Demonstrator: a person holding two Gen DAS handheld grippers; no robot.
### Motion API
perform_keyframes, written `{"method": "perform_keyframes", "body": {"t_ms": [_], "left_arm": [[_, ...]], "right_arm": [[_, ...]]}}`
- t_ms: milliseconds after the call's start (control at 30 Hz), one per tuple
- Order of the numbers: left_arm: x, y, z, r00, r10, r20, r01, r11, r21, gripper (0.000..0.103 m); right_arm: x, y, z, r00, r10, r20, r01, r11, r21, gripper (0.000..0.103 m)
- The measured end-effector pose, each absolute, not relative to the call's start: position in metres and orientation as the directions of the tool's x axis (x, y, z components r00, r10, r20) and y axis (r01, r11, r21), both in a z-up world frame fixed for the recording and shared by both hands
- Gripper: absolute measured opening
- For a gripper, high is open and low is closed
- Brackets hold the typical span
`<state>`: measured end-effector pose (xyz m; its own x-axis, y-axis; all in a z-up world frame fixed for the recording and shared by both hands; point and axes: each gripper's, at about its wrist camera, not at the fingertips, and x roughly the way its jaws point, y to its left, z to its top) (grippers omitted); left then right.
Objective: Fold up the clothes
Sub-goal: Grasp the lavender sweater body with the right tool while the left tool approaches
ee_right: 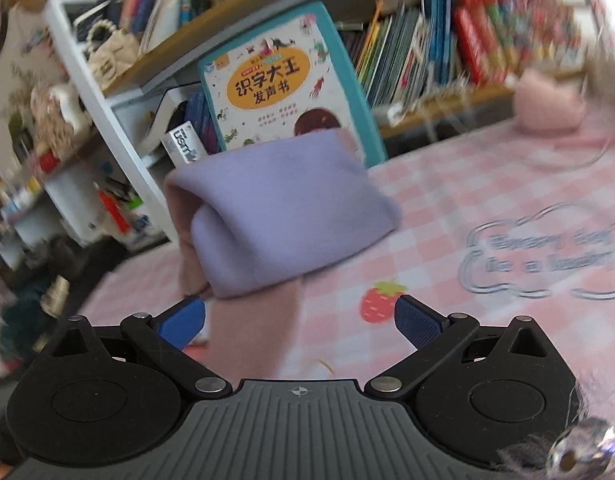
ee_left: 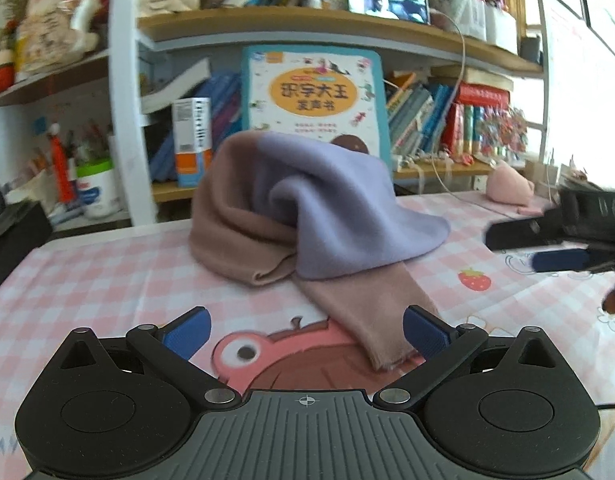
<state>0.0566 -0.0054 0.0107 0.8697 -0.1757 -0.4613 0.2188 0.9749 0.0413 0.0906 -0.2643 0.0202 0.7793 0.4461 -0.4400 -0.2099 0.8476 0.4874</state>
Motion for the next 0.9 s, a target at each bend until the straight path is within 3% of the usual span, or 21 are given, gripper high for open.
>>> {"method": "perform_keyframes", "body": {"t_ms": [100, 167, 233, 400, 500, 667, 733, 900], "left_arm": [[0.072, -0.016, 0.011, 0.862, -0.17, -0.478, 0.246, 0.964, 0.099, 0.1], [0.08, -0.024, 0.01, 0.858, -0.161, -0.487, 0.261, 0.955, 0.143, 0.099], [0.087, -0.031, 0.009, 0.853, -0.158, -0.498, 0.28, 0.943, 0.18, 0.099], [0.105, -0.052, 0.001, 0.845, -0.131, -0.519, 0.32, 0.901, 0.293, 0.099], [0.115, -0.066, 0.0, 0.851, -0.117, -0.512, 0.341, 0.865, 0.368, 0.094], [0.13, -0.085, -0.002, 0.865, -0.087, -0.494, 0.361, 0.792, 0.493, 0.07], [0.135, -0.091, -0.007, 0.859, -0.078, -0.507, 0.381, 0.759, 0.529, 0.065], [0.143, -0.104, -0.021, 0.863, -0.049, -0.503, 0.399, 0.676, 0.619, 0.065]], "right_arm": [[0.113, -0.268, 0.015, 0.729, 0.536, -0.427, -0.223, 0.774, 0.592, 0.096], [0.125, -0.268, 0.01, 0.698, 0.581, -0.419, -0.22, 0.73, 0.646, 0.086], [0.137, -0.269, 0.005, 0.674, 0.611, -0.415, -0.203, 0.694, 0.691, 0.085], [0.16, -0.275, -0.003, 0.665, 0.618, -0.42, -0.15, 0.661, 0.735, 0.078], [0.173, -0.282, -0.005, 0.667, 0.632, -0.394, -0.129, 0.619, 0.775, 0.075], [0.193, -0.293, -0.014, 0.662, 0.652, -0.37, -0.065, 0.542, 0.838, 0.074], [0.198, -0.296, -0.021, 0.654, 0.669, -0.354, -0.055, 0.508, 0.859, 0.072], [0.204, -0.299, -0.031, 0.634, 0.699, -0.332, -0.063, 0.475, 0.878, 0.063]]}}
